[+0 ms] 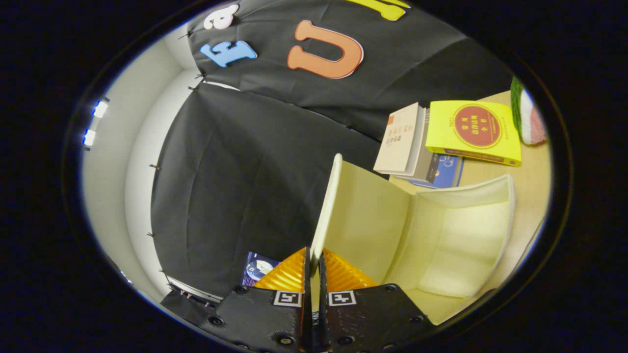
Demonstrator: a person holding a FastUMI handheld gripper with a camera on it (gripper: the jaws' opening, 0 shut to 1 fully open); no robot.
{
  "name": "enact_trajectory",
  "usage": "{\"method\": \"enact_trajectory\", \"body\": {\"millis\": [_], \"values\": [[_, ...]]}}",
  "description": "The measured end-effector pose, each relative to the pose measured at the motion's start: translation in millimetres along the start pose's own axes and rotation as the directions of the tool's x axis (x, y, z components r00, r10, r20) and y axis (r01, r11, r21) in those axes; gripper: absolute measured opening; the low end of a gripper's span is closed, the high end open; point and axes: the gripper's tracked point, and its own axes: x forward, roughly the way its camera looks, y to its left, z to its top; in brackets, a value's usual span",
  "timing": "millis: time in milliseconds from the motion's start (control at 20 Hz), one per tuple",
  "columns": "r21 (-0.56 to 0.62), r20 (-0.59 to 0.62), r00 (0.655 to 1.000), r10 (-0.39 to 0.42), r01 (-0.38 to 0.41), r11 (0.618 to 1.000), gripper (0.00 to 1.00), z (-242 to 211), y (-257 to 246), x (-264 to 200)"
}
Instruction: Open the storage box then place both shoes into the box .Put the left shoe in first, then the right shoe, with the right side of both shoes facing outward in a uniform manner.
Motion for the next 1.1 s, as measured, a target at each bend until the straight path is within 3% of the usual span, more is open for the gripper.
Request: {"method": "enact_trajectory", "body": {"millis": [200, 350, 600, 900, 1100], "values": [[0.001, -0.017, 1.0, -0.026, 0.026, 1.0, 0.05, -6.4, 15.5, 51.3], [-0.012, -0.039, 0.997, -0.067, 0.067, 0.998, 0.18, -13.8, 21.0, 83.1], [-0.058, -0.076, 0.982, -0.172, 0.168, 0.984, 0.94, -31.6, 11.2, 100.2], [-0.093, -0.085, 0.95, -0.302, 0.294, 0.951, 0.95, -50.2, -24.5, 55.6], [-0.156, -0.073, 0.868, -0.49, 0.476, 0.866, 0.95, -74.8, -70.4, 0.3]]}}
